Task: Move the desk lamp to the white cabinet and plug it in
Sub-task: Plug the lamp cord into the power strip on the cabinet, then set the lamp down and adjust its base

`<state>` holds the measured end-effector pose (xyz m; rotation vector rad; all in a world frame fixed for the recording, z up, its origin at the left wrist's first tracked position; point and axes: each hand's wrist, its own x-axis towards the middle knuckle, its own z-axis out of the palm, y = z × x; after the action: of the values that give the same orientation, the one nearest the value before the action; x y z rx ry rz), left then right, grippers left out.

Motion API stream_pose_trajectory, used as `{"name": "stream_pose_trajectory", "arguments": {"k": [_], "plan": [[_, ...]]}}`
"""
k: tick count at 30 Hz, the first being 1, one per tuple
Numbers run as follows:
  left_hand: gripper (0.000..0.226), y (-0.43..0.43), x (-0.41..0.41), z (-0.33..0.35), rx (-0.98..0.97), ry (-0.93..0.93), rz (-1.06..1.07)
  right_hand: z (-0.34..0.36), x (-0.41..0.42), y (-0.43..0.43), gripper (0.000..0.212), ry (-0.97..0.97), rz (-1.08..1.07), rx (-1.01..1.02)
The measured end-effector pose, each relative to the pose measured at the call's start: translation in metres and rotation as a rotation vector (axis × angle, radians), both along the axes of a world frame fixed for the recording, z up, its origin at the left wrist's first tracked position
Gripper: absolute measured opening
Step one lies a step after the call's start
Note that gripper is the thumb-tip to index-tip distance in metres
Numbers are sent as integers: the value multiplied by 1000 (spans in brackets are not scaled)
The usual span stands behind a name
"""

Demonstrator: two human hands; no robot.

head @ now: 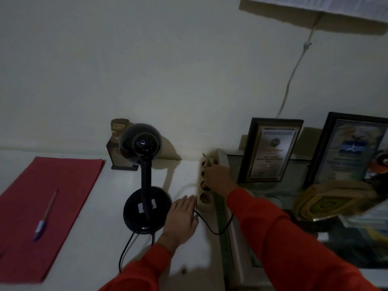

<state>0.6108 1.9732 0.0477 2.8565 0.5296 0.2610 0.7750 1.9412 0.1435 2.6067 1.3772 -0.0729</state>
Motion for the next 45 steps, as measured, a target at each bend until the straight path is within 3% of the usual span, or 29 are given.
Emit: {"name": "stream_pose_trajectory", "arguments": {"k": [4, 9, 12, 15, 19, 22, 26, 29, 33, 42, 45], "plan": [[50, 5, -17, 11, -95, -36, -78, 0, -15, -6, 18, -122, 45, -9], [38, 4, -67, 42, -310, -220, -111, -1, -58, -8, 23, -160, 139, 72], [34, 8, -104, 55, -346, -323, -55, -13, -86, -8, 33, 117, 235, 246], [25, 19, -136, 57, -336, -419, 25, -27, -116, -6, 51, 521, 160, 326], [26, 40, -158, 49, -348, -537, 184, -41, -143, -1, 75, 707, 13, 347], [37, 61, -153, 37, -407, -540, 292, -46, -157, 0, 89, 711, -63, 447], [58, 89, -137, 22, -419, -270, 221, -50, -169, 7, 98, 682, -124, 473], [51, 99, -130, 18, -442, -218, 119, -53, -166, 12, 92, 634, -113, 475], [48, 96, -128, 13, -450, -263, 204, -52, -147, 19, 89, 671, -61, 459], [54, 88, -107, 10, -282, -235, 308, -40, -93, 30, 87, 401, 207, 267], [55, 83, -93, 10, -245, -231, 398, -31, -80, 33, 68, 369, 193, 290]]}}
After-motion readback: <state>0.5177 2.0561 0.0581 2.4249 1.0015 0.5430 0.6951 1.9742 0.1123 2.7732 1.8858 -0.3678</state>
